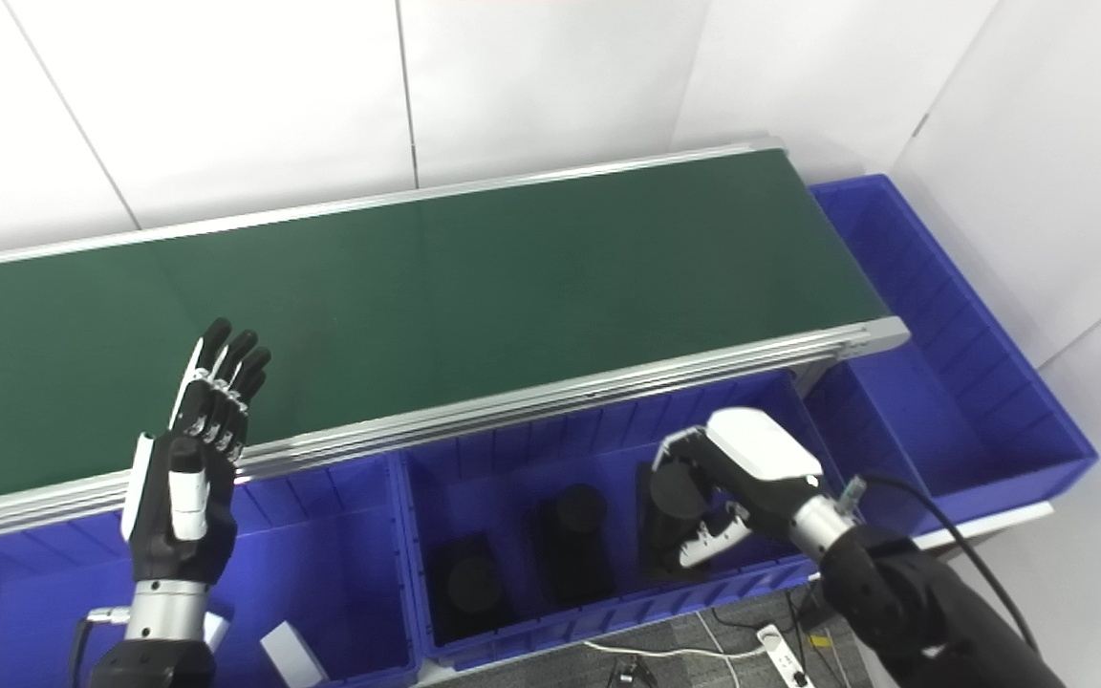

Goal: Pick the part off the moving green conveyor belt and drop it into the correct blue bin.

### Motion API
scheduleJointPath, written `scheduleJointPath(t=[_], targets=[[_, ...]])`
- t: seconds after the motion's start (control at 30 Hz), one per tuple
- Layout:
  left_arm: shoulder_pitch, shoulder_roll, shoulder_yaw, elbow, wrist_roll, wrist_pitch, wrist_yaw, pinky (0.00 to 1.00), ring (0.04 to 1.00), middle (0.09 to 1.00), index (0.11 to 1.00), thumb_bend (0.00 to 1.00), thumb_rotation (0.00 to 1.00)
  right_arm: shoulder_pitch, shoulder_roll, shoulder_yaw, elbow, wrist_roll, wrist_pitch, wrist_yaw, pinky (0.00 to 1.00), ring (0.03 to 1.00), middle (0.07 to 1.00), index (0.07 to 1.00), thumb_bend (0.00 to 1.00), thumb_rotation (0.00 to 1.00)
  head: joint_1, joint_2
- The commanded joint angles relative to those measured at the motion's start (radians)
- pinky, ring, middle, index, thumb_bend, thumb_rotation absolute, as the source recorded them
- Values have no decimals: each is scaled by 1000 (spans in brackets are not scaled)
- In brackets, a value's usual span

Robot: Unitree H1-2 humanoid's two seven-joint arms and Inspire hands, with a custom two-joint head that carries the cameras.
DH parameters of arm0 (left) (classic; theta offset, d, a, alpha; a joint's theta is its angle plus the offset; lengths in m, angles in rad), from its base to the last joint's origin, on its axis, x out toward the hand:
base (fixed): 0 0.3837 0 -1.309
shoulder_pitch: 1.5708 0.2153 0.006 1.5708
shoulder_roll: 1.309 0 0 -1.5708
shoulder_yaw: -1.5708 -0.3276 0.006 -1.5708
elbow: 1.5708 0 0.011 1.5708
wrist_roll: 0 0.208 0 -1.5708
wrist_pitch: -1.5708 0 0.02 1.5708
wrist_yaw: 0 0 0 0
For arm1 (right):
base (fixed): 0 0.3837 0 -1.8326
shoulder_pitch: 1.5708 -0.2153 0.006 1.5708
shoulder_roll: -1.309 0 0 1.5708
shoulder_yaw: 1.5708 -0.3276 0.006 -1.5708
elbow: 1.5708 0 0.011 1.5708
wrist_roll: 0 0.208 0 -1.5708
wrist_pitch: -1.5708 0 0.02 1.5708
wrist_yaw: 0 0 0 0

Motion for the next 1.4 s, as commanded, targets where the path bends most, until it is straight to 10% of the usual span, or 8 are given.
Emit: scheduleJointPath(t=[0.0,0.6,1.03,1.37], targets=[[-12,-7,0,-15,-1,-32,-9,966,925,944,972,718,932,-14,-25,-19,-48,-3,3,22,337,400,447,506,526,0,-1,1],[7,1,-5,-49,10,-21,-12,952,923,943,971,700,927,-34,8,-17,37,-45,-12,38,339,406,441,507,526,0,19,1],[23,11,-8,-85,16,4,-9,937,913,938,972,703,932,-150,19,93,356,-181,-176,-174,336,413,472,495,525,0,36,13],[31,13,-10,-96,17,9,-9,918,901,937,976,695,933,-185,43,124,427,-220,-150,-247,322,389,432,521,521,0,42,13]])
